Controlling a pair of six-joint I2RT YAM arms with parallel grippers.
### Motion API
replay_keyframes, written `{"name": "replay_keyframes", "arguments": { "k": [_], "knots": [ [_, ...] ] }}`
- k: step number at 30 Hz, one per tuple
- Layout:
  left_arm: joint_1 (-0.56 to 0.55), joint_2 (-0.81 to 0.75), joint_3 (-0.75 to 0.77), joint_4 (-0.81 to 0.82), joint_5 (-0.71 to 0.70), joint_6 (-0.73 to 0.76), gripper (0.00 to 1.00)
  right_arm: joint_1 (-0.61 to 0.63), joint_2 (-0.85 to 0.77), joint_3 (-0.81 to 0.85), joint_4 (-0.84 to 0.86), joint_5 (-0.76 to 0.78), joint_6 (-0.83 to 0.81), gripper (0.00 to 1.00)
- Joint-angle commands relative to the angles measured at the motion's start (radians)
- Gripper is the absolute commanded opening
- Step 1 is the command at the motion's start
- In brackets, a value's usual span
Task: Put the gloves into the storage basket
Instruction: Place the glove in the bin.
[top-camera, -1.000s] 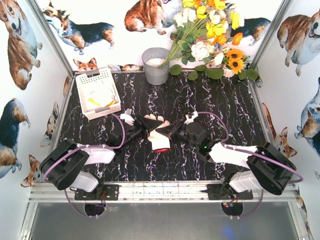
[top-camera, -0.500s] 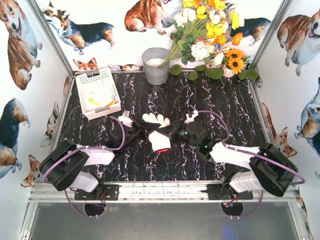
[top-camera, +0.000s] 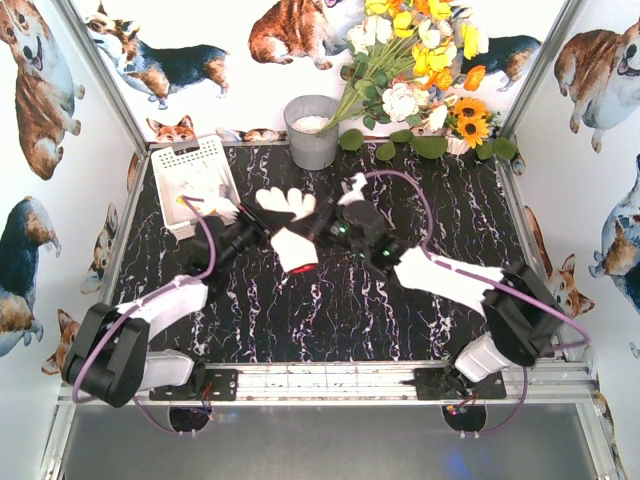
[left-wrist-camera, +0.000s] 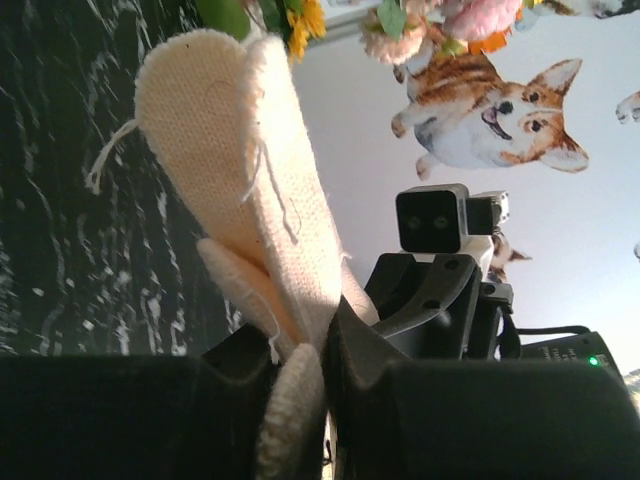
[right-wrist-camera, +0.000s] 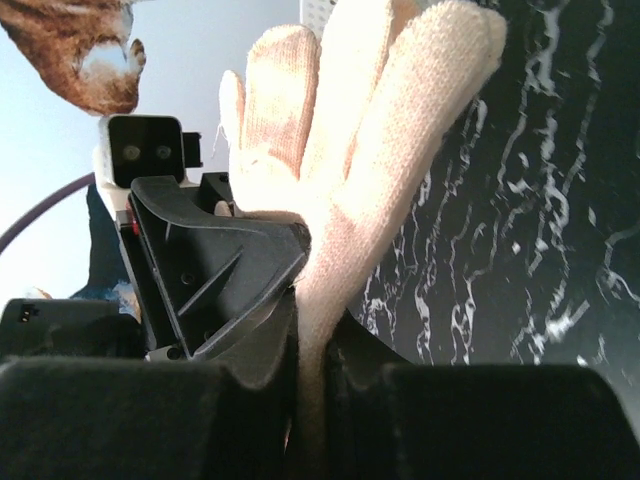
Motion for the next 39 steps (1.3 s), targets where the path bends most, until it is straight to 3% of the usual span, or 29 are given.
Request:
{"name": "replay_keyframes", "arguments": {
  "k": [1,3,7,11,15,21,26,32,39],
  "knots": [
    [0.086,-0.060,0.081,-0.168,0.164,0.176,0.00,0.017,0.120,0.136,0.017,-0.044,-0.139,0.00],
    [0.128,-0.073,0.120,-0.234,0.198,0.235,0.00,0.019,0.187,0.199,0.034,-0.077,-0.160,0.04],
    [0.210,-0.082,0.165,-0.332,0.256,0.305,0.00,0.020,0.320,0.310,0.065,-0.158,-0.170,0.24],
    [0.315,-0.072,0.204,-0.408,0.308,0.358,0.00,0.022,0.367,0.331,0.095,-0.167,-0.182,0.57],
    [0.387,-0.032,0.254,-0.460,0.358,0.419,0.00,0.022,0.351,0.316,0.070,-0.158,-0.222,0.68],
    [0.420,0.064,0.417,-0.623,0.358,0.602,0.00,0.018,0.278,0.238,0.032,-0.120,-0.262,0.71],
    [0.431,0.165,0.517,-0.659,0.333,0.699,0.00,0.005,0.196,0.143,0.011,-0.090,-0.270,0.71],
    [0.448,0.292,0.604,-0.611,0.313,0.722,0.00,-0.015,0.086,0.045,-0.047,-0.061,-0.290,0.71],
    [0.490,0.431,0.662,-0.483,0.305,0.637,0.00,-0.040,-0.042,-0.027,-0.155,-0.028,-0.328,0.71]
  ]
}}
